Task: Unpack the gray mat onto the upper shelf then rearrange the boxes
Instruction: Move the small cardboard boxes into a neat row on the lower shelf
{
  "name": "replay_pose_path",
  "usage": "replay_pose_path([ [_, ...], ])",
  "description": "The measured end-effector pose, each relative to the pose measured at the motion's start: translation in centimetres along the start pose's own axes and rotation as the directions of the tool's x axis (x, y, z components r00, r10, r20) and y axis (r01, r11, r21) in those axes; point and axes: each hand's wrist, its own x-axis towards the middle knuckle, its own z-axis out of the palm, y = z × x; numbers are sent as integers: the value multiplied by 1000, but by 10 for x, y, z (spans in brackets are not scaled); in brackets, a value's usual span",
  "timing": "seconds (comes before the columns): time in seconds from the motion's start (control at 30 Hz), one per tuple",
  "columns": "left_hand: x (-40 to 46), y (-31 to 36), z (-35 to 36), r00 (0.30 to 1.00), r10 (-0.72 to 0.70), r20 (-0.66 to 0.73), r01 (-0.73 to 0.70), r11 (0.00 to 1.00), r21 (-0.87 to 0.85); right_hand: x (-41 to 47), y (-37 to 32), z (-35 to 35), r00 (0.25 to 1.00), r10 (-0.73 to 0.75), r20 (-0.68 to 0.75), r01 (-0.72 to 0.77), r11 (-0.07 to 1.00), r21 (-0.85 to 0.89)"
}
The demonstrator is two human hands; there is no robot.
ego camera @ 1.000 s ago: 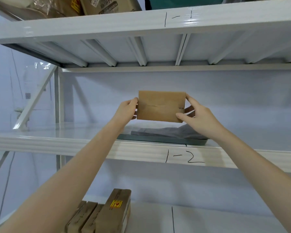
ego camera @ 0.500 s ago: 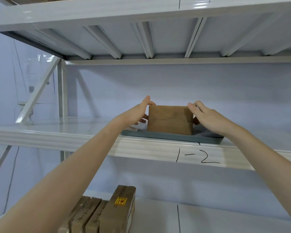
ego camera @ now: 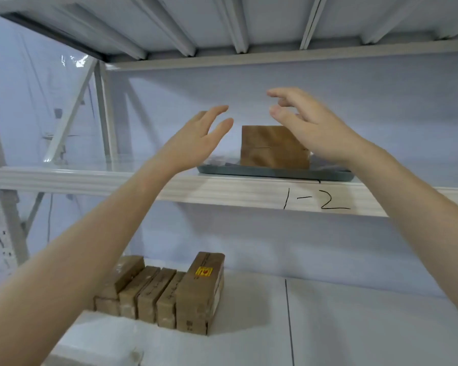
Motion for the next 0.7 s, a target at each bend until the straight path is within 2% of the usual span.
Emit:
replay_pose_path([
  [0.23,-62,-25,-42,996,-73,-44,78,989,122,-5,-41,58,986,-105,131,84,983,161],
  [0.47,-146,-71,-52,966,-252,-59,256,965,66,-37,-60,131,936,-199,289,135,964,227],
  [0.57,-176,-99,-45,935,-353,-24,354,933,71,-55,-52,167,910,-187,371,99,965,245],
  [0.7,-208,-135,-16,870,-486,84,485,874,35,-80,-25,209,876,-79,476,-33,974,223],
])
